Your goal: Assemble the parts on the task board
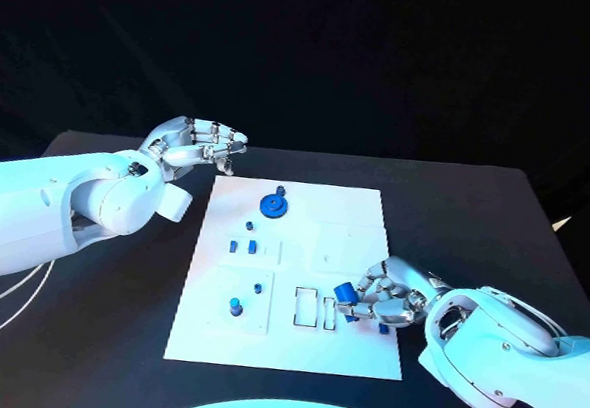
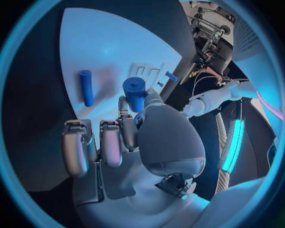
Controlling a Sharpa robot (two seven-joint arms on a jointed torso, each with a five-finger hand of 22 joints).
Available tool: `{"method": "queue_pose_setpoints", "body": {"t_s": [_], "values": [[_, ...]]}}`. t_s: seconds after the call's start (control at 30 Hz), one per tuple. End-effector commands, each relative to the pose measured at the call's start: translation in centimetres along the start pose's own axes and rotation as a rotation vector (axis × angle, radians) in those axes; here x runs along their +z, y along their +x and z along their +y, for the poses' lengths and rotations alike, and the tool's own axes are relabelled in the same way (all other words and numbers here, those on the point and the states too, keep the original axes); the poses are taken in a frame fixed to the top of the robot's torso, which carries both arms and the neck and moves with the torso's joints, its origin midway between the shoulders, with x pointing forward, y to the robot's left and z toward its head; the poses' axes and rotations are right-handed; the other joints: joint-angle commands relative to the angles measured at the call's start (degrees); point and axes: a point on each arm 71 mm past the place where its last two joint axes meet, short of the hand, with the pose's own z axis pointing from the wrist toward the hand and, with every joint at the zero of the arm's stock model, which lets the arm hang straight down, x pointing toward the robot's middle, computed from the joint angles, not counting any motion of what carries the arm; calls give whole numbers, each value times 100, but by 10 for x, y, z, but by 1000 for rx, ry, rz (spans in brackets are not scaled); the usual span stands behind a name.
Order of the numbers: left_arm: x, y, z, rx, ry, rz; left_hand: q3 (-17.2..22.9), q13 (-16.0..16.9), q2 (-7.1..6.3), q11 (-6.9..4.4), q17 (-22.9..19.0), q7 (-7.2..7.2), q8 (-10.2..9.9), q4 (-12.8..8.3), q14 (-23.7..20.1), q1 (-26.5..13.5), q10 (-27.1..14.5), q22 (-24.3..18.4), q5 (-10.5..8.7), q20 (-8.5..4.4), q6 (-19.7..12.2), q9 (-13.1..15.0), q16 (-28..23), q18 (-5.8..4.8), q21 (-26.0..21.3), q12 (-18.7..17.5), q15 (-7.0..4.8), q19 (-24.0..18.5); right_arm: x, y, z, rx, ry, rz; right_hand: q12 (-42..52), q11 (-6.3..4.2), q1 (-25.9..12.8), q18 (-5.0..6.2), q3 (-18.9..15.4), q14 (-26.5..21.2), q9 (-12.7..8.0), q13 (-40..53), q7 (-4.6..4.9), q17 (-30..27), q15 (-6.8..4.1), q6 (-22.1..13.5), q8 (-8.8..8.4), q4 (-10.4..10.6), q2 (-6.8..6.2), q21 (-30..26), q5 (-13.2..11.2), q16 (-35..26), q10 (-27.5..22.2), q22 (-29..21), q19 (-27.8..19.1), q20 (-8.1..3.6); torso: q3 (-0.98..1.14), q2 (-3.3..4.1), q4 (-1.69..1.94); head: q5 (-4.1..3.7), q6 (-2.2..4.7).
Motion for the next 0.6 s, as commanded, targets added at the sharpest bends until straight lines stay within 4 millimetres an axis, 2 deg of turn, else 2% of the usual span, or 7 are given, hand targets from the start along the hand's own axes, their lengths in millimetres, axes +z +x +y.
{"method": "queue_pose_setpoints", "body": {"t_s": [0.03,0.17,0.4,0.6], "values": [[1,3,-1,-2,14,18,-33,-9,15,-2,8,2,25,-14,-41,-40,-46,-6,-21,-6,-38,7,30,75,-26,24,-18,-32,-1,1,4,62,9,18,-8,-18,-24,-61,-8,401,2,239,-70,517,-33,96,20,3,63,-14,23,13,17,1422,468,-37,-4,2,4,3,-4],[1,3,-1,-3,15,22,-38,-11,5,1,8,6,23,-16,-46,-44,-53,-7,-22,-4,-52,6,33,75,-29,26,-17,-33,2,4,9,68,4,45,-25,-20,-33,-60,-12,399,0,223,-73,508,-35,101,19,2,73,-21,30,9,8,1420,465,-38,0,4,5,31,3],[1,4,-1,-5,14,26,-39,-11,2,2,9,9,22,-16,-48,-47,-56,-7,-22,-4,-60,5,34,75,-30,27,-15,-33,13,14,22,47,-15,105,-56,-29,-136,-54,-75,394,-16,207,-83,489,-44,139,17,4,106,-47,0,-2,3,1413,454,-49,4,7,3,83,-32],[1,5,-1,-6,13,30,-43,-15,-8,11,10,21,13,-18,-55,-53,-74,-9,-21,-1,-98,-1,41,75,-35,29,-10,-34,21,20,31,22,-28,137,-53,-39,-221,-55,-136,395,-24,223,-95,493,-53,172,22,3,137,-44,-54,-2,19,1413,454,-57,-3,12,3,90,-30]]}}
